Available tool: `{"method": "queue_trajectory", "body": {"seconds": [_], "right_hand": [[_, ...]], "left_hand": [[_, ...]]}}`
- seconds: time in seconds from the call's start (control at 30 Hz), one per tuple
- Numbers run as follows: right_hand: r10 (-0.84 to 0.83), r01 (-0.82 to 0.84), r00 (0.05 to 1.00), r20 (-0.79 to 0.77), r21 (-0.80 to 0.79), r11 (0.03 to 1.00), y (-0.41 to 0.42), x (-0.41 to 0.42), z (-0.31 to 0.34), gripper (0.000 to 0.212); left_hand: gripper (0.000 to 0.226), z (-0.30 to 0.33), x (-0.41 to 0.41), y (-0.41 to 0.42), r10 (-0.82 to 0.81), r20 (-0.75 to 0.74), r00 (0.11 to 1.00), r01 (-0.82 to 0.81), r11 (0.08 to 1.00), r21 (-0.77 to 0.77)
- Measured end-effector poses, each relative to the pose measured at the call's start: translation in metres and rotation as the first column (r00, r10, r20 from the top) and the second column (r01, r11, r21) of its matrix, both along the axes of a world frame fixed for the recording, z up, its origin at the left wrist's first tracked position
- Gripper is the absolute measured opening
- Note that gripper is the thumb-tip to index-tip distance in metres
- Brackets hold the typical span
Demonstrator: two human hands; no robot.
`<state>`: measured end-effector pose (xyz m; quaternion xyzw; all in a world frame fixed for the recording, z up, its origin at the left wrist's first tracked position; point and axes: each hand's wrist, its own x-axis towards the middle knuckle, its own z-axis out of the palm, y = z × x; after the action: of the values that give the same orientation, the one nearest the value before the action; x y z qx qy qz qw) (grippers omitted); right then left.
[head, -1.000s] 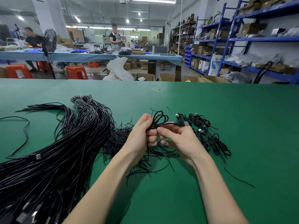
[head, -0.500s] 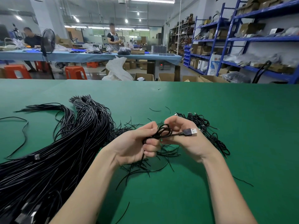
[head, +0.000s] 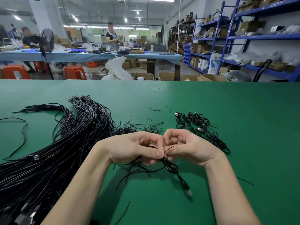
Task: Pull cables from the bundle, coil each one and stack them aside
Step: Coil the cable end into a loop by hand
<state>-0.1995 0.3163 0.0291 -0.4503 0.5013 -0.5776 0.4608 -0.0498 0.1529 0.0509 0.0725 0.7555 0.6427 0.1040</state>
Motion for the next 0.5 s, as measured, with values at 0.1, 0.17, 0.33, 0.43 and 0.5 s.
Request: {"method": "queue_trajectory", "body": {"seconds": [0.1,0.17,0.33,0.43,0.5], "right_hand": [[-0.079,0.097,0.970,-0.228,0.071,0.993,0.001,-0.003,0.009,0.019],[-0.179,0.209,0.919,-0.351,0.050,0.977,-0.003,-0.002,0.014,0.018],[-0.389,0.386,0.754,-0.529,-0.122,0.915,-0.014,0.005,0.018,0.013],[-0.441,0.425,0.721,-0.535,-0.162,0.891,-0.019,0.008,0.018,0.014],[-0.458,0.443,0.698,-0.551,-0.170,0.880,-0.020,0.008,0.018,0.015]], "left_hand": [[0.016,0.005,0.000,-0.001,0.086,-0.021,0.996,-0.088,0.965,-0.248],[0.012,0.007,-0.001,-0.002,0.159,-0.071,0.985,-0.174,0.900,-0.400],[0.009,0.008,-0.004,-0.003,0.319,-0.212,0.924,-0.383,0.756,-0.531],[0.011,0.006,-0.005,-0.004,0.338,-0.257,0.905,-0.425,0.722,-0.546],[0.012,0.005,-0.007,-0.002,0.343,-0.289,0.894,-0.447,0.726,-0.522]]}}
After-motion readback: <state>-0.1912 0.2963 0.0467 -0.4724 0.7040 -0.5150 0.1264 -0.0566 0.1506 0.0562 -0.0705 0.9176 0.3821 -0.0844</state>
